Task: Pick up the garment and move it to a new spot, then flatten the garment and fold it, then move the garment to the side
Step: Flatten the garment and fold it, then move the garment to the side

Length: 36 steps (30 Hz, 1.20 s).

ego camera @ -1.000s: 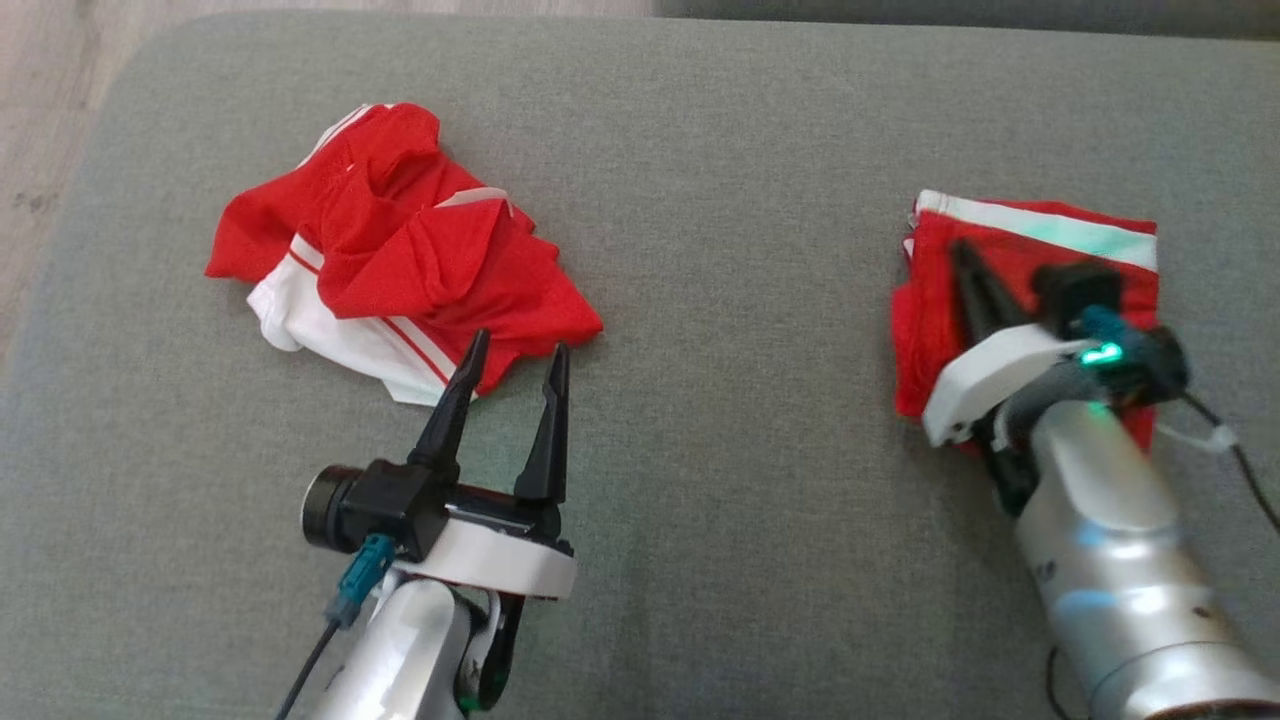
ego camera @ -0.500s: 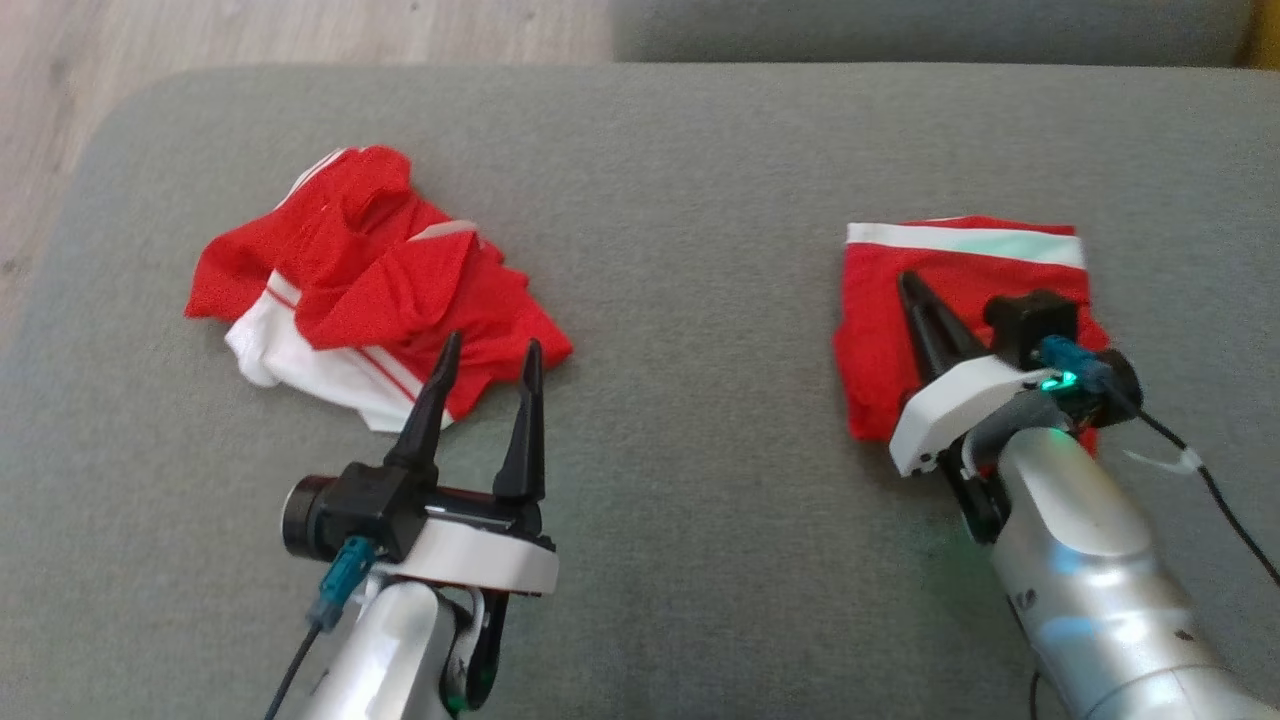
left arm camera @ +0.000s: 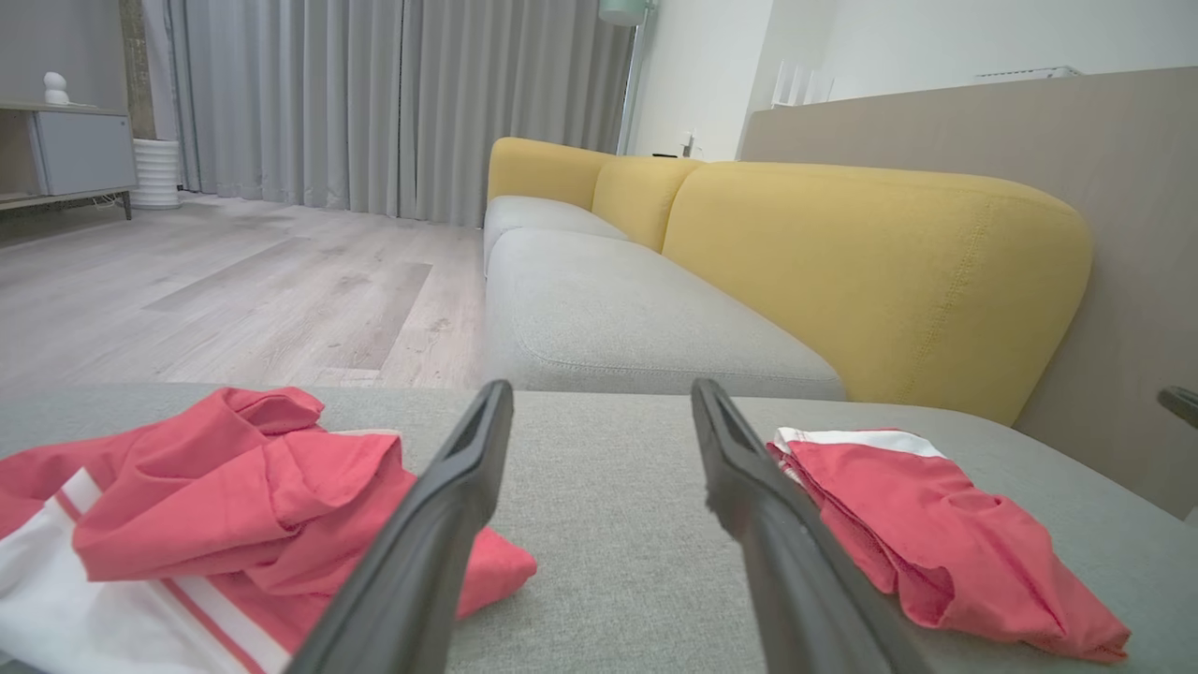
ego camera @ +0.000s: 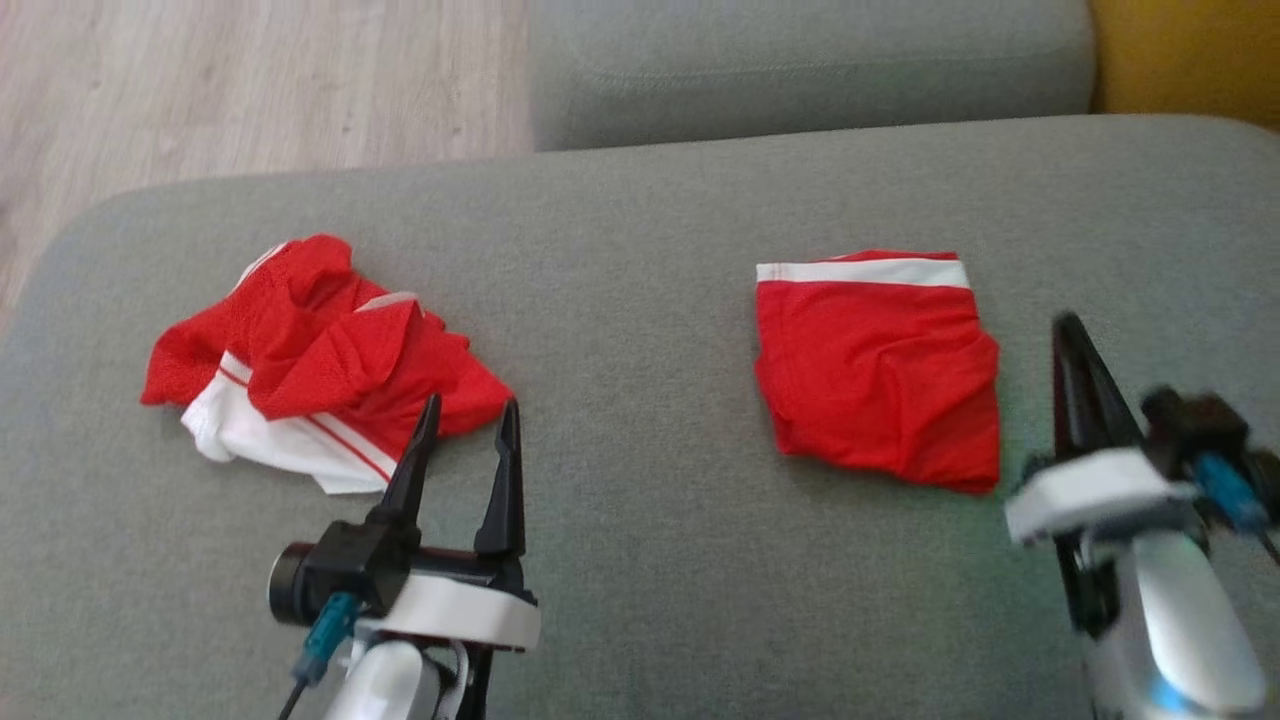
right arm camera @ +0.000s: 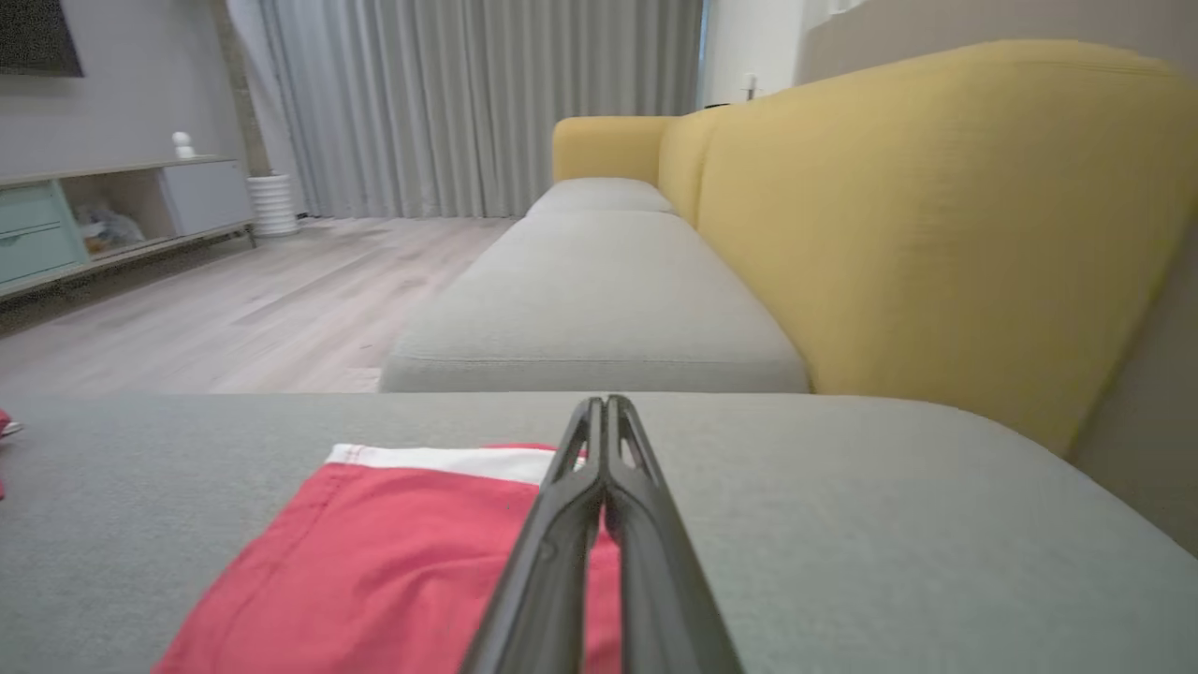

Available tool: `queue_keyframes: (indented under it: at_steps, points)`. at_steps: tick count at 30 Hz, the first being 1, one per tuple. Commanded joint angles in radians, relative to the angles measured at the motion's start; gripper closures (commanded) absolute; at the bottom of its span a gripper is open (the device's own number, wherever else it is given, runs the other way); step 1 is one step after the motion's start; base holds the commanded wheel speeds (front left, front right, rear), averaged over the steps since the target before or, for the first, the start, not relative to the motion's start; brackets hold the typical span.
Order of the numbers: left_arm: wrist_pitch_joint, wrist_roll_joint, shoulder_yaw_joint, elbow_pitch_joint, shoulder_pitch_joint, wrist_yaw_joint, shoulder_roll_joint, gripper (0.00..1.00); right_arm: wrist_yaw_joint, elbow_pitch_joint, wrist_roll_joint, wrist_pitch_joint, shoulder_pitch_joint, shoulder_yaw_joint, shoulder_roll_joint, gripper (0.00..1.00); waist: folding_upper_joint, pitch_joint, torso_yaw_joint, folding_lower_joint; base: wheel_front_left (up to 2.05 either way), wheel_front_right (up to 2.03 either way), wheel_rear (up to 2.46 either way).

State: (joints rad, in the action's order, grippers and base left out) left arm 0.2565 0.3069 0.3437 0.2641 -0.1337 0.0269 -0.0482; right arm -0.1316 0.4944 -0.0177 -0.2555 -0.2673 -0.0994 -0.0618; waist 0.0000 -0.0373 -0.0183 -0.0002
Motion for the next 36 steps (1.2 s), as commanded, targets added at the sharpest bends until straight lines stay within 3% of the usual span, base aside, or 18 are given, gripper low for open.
queue_keyframes:
  at_steps: [1,8,21,28,36]
  points:
    - [0.005,-0.009,-0.045,-0.031,-0.014,0.001,-0.002,0.0,0.001,-0.056,0.0,-0.006,0.005,0.015,0.009,0.03,0.0,0.01,0.009,0.0002,0.0,0.0,0.0]
    - [0.005,-0.014,-0.063,-0.017,0.015,-0.007,-0.002,0.0,0.001,-0.142,0.064,-0.006,0.142,0.021,0.011,0.0,0.0,0.02,0.018,0.0002,0.0,0.0,0.0]
    - [0.005,-0.022,-0.06,-0.018,0.002,-0.013,-0.002,0.0,0.001,-0.167,0.049,0.003,0.131,0.03,0.011,0.0,0.0,-0.008,0.004,0.0002,0.0,0.0,0.0]
    - [0.005,-0.031,-0.043,-0.016,-0.031,-0.017,-0.002,0.0,0.001,-0.087,0.005,0.081,0.029,-0.019,0.012,0.0,0.0,-0.07,-0.027,0.0002,0.0,0.0,0.0]
    - [0.005,-0.031,-0.019,-0.009,-0.066,-0.019,-0.002,0.0,0.001,0.087,-0.026,0.16,-0.088,-0.099,0.012,0.0,0.0,-0.123,-0.068,0.0002,0.0,0.0,0.0]
